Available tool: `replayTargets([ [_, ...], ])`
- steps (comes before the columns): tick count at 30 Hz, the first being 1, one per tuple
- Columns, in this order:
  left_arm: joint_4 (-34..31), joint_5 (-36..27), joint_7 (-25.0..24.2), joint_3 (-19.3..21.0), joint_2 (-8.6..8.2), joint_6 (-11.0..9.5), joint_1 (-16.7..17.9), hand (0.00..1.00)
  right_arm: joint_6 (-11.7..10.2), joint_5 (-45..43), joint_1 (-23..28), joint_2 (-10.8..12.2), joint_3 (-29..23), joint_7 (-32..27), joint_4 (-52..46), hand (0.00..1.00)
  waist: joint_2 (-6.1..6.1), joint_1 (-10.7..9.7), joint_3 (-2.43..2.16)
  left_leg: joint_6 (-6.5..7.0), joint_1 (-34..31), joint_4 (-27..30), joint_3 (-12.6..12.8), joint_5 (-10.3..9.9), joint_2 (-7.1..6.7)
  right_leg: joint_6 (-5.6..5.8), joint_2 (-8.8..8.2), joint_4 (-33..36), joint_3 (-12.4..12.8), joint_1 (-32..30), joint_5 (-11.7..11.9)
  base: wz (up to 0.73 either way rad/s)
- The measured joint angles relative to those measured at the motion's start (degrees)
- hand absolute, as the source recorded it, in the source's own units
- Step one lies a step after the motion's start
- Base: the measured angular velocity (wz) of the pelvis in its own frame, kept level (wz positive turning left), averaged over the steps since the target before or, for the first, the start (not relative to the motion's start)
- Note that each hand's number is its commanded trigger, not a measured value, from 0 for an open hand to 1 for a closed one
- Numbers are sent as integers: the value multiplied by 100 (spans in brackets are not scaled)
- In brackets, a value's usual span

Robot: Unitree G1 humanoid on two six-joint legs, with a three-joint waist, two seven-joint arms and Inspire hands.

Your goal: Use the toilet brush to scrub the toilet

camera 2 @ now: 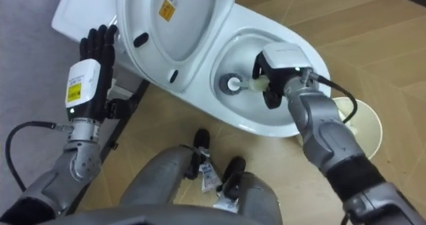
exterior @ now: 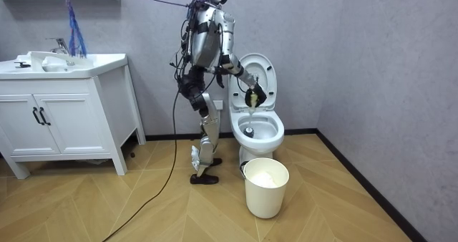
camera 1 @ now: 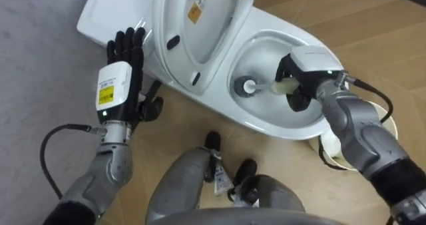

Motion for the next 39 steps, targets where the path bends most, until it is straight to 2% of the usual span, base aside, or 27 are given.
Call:
replayTargets([
  [4, 80, 18, -113, 191, -21, -11, 71, 0, -233, 502, 147, 81, -301, -53, 158, 100, -59, -196, 17, -6, 294, -170, 7, 5, -7, -2, 4, -59, -20, 251, -13, 3],
  [7, 79, 13, -169, 387, -20, -17, 205, 0, -457, 966, 223, 43, -502, 55, 160, 100, -181, -341, 36, -44, 566, -338, 25, 30, -9, -3, 15, -147, -13, 477, -13, 0],
  [10, 20, 24, -256, 600, -18, -110, 403, 0, -739, 1196, 437, 162, -860, 53, 155, 100, -293, -459, 26, -46, 752, -371, 28, 30, -1, 7, 62, -339, -56, 746, 22, 7],
  [11, -49, 48, -316, 731, -21, -135, 464, 0, -827, 1323, 566, 214, -1026, 51, 111, 100, -325, -466, 6, -46, 879, -434, 24, 30, 0, 18, 72, -433, -51, 874, 46, -6],
  [14, -56, 89, -432, 880, -32, -151, 737, 0, -1052, 1538, 894, 180, -1342, 29, -205, 100, -339, -487, -16, -45, 1142, -549, 25, 28, -23, 60, 87, -642, -27, 1167, 96, -4],
  [16, -61, 171, -498, 996, -66, -154, 931, 0, -1188, 1578, 1142, 174, -1612, 38, -262, 100, -343, -569, -27, -43, 1337, -575, -59, 27, -81, 109, 92, -830, -57, 1453, 127, 15],
  [18, -62, 246, -508, 1328, -96, -156, 1344, 0, -1347, 1625, 1539, 205, -2047, 0, -558, 100, -365, -590, -61, -44, 1629, -698, -75, -2, -121, 152, 84, -1031, -28, 1769, 149, -6],
  [21, 9, 252, -479, 1828, -252, -156, 1886, 0, -1588, 1885, 1753, 209, -2524, -223, -796, 100, -375, -602, -78, -48, 1991, -919, -12, -25, -145, 189, 86, -1199, 36, 2073, 174, -13],
  [23, 177, 172, -398, 2042, -354, -158, 2017, 0, -1631, 2086, 1762, 212, -2685, -351, -810, 100, -378, -602, -87, -34, 2225, -1002, 18, -60, -164, 203, 86, -1295, 58, 2280, 180, -5],
  [25, 375, -46, -369, 2214, -475, -169, 2076, 0, -1678, 2337, 1784, 215, -2830, -452, -819, 100, -372, -597, -99, -49, 2350, -1001, 0, -136, -162, 224, 96, -1351, 66, 2420, 167, -3],
  [27, 662, -468, -291, 2553, -653, -258, 2112, 0, -1763, 2513, 1806, 282, -3007, -566, -831, 100, -383, -601, -119, -40, 2467, -1019, -3, -176, -176, 238, 97, -1401, 65, 2559, 159, 0],
  [29, 737, -845, -155, 2774, -735, -264, 2144, 0, -1791, 2562, 1809, 307, -3127, -719, -840, 100, -410, -615, -144, -34, 2506, -1037, 13, -193, -179, 244, 97, -1397, 73, 2592, 157, -4],
  [33, 1019, -1876, 138, 3355, -1025, -265, 2264, 0, -1789, 3003, 1917, 331, -3433, -1088, -835, 100, -442, -574, -131, -39, 2839, -1245, 31, -241, -190, 280, 92, -1418, 194, 2809, 140, -14],
  [36, 1355, -2602, 249, 3595, -1036, -261, 2281, 0, -1776, 3205, 1959, 374, -3643, -1392, -835, 100, -502, -633, -142, -40, 2911, -1247, 35, -264, -191, 288, 93, -1453, 195, 2883, 136, -2],
  [39, 1673, -3495, 262, 3706, -1085, -190, 2267, 0, -1756, 3552, 2141, 441, -3846, -1722, -832, 100, -501, -669, -157, -28, 2944, -1189, 29, -323, -187, 306, 95, -1494, 175, 2948, 133, 0],
])
